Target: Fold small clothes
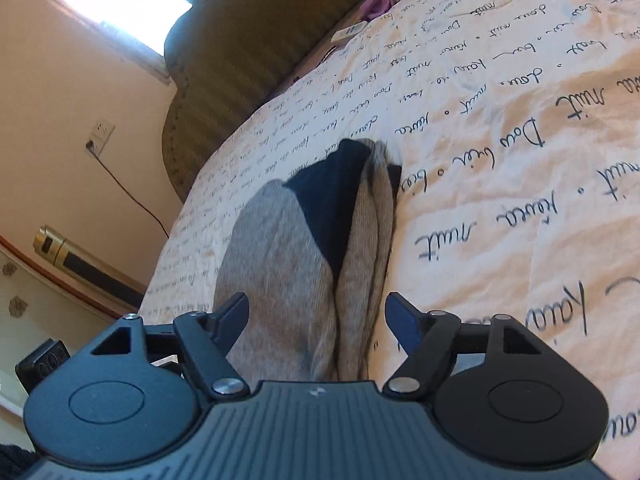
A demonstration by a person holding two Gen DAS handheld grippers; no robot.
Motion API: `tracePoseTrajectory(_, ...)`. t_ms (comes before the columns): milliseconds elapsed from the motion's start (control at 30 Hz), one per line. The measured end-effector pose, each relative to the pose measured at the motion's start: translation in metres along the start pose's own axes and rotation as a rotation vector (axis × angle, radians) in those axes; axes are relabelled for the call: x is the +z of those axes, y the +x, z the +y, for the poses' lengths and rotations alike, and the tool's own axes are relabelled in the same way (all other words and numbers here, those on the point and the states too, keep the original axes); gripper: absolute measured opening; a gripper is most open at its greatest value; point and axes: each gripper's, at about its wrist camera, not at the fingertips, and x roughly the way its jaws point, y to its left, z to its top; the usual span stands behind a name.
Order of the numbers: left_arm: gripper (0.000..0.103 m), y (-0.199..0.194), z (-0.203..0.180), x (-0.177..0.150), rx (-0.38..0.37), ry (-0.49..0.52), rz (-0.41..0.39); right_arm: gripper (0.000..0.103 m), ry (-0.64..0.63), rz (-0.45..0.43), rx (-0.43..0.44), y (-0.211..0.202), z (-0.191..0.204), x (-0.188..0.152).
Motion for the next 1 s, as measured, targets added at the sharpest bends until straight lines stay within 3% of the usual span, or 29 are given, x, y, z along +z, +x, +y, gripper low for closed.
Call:
tracePoseTrajectory(133,0.071,0.056,0.041,0.029,-0.051,-0.309,0.08,0.076,0.026,0.011,-0.04,0.038,-0.011,0.027)
tracePoseTrajectory(233,0.071,0.086,0.05,0.04,-0.124,-0.378,0.124,0.076,0.059,0.034,-0.063,0.06,-0.02,0.039)
tracePoseTrajectory(367,0.07,0.118,0.048,0.043,-0.22,-0.435,0.183,0.075,0.104,0.065,0.037,0.075,-0.025,0.039)
tracePoseTrajectory(400,0.064,0.124,0.046,0.043,-0.218,-0.433,0.193,0.075,0.104,0.072,0.052,0.078,-0.024,0.037)
tracePoseTrajectory(433,0.047,0.128,0.043,0.043,-0.203,-0.419,0.201,0.073,0.091,0.076,0.052,0.081,-0.022,0.035)
tracePoseTrajectory(467,0.039,0.13,0.04,0.043,-0.194,-0.404,0.199,0.058,0.069,0.077,0.043,0.084,-0.019,0.032)
tracePoseTrajectory(533,0.035,0.127,0.038,0.045,-0.18,-0.382,0.186,0.03,0.035,0.095,0.024,0.091,-0.014,0.029)
tracePoseTrajectory(767,0.031,0.088,0.063,0.071,-0.15,-0.296,0.123,0.026,-0.041,0.053,0.118,0.1,0.031,0.031)
tracePoseTrajectory(1000,0.034,0.083,0.126,0.099,0.034,-0.294,0.122,0.025,-0.008,0.098,0.188,0.181,0.052,0.042)
